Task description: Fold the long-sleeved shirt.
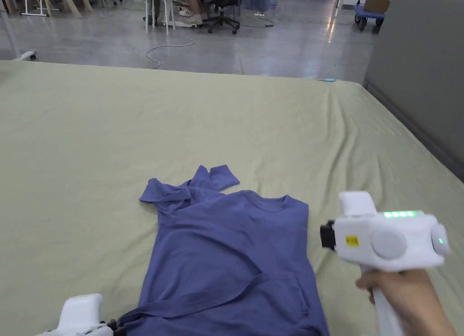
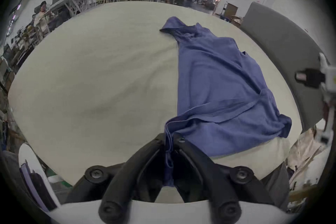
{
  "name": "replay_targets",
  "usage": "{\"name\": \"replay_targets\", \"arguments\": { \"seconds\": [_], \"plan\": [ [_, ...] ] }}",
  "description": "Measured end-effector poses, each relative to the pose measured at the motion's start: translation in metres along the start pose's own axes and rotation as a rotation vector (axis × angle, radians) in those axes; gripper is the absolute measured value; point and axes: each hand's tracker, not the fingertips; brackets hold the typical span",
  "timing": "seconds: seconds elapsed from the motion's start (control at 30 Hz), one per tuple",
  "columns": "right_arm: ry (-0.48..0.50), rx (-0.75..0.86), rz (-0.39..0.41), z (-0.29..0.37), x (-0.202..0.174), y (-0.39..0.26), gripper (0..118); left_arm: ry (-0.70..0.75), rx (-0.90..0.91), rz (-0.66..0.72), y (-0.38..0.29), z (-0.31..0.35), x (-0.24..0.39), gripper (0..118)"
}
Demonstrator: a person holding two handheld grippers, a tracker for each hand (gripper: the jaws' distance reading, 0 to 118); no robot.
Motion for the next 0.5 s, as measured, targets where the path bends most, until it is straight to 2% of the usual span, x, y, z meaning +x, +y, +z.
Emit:
{"name": "replay_targets", "arguments": {
  "seconds": [0.07,0.1,0.13,0.17,0.2,0.27,0.33,0.43,0.5],
  "plan": [
    [0.003,-0.019,0.043,-0.04,0.01,0.043,0,-0.027,0.005,0.033,0.007,0.011,0.001,3],
    [-0.002,-0.048,0.069,-0.063,0.013,0.061,10,-0.042,0.002,0.061,0.009,0.014,0.0,3],
    [-0.007,-0.078,0.087,-0.085,0.016,0.075,30,-0.053,-0.001,0.078,0.009,0.015,-0.001,3],
    [-0.011,-0.107,0.095,-0.106,0.02,0.089,60,-0.056,-0.002,0.089,0.01,0.016,-0.002,3],
    [-0.008,-0.153,0.109,-0.131,0.023,0.1,74,-0.068,-0.002,0.085,0.012,0.01,-0.004,3],
    [-0.023,-0.23,0.14,-0.173,0.028,0.113,77,-0.073,-0.001,0.076,0.015,0.011,-0.004,3],
    [-0.049,-0.308,0.134,-0.211,0.034,0.117,77,-0.073,0.005,0.078,0.021,0.015,-0.002,3],
    [-0.082,-0.423,0.164,-0.237,0.029,0.113,76,-0.076,-0.005,0.096,0.028,0.014,-0.006,3],
    [-0.062,-0.437,0.177,-0.246,0.027,0.105,69,-0.071,-0.009,0.1,0.033,0.009,-0.009,3]
  ]
}}
